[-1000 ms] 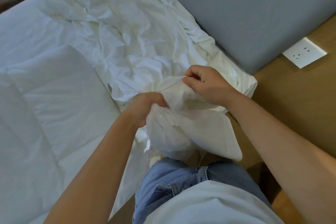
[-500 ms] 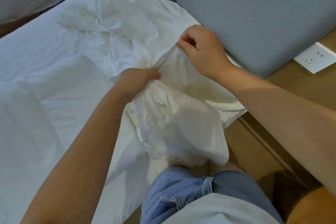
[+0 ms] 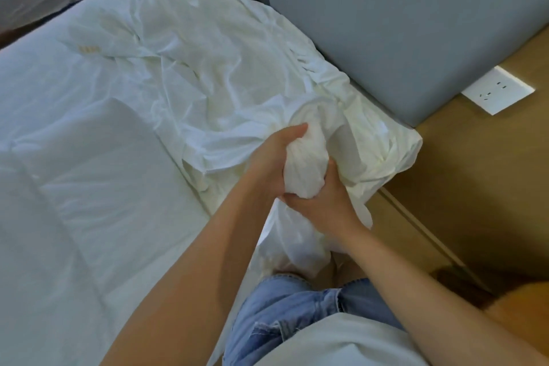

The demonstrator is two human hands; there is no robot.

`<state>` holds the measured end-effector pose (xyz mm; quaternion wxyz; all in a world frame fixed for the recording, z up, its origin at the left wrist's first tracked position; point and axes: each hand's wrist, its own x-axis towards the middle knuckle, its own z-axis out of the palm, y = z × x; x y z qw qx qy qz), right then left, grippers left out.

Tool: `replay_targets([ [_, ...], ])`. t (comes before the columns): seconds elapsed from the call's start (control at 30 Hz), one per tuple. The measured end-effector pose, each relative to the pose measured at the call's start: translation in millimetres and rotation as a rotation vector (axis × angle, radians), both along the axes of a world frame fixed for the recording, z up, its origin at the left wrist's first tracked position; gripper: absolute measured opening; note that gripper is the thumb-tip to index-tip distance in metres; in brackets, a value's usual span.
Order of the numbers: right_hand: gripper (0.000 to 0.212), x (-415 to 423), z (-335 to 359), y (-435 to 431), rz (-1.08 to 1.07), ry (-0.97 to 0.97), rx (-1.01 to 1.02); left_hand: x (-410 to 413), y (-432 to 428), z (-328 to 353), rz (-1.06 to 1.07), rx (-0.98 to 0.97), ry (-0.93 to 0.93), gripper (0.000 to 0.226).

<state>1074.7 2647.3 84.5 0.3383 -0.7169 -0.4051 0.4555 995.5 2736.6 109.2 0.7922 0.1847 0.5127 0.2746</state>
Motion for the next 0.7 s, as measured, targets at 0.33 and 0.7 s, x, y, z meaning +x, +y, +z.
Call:
replay_targets([
  [0.33,0.021,35.4,30.4,-9.0,0.195,-0.7,-0.268,41.8,-16.2,-20.2,-0.018,-0.053,0.087,0.015],
  [0.7,0.031,24.5,-8.4,-79.9,-0.093,-0.225,-0.247,-15.8,-115.9,-49.7,-0.259,-0.141,-0.26,0.04],
])
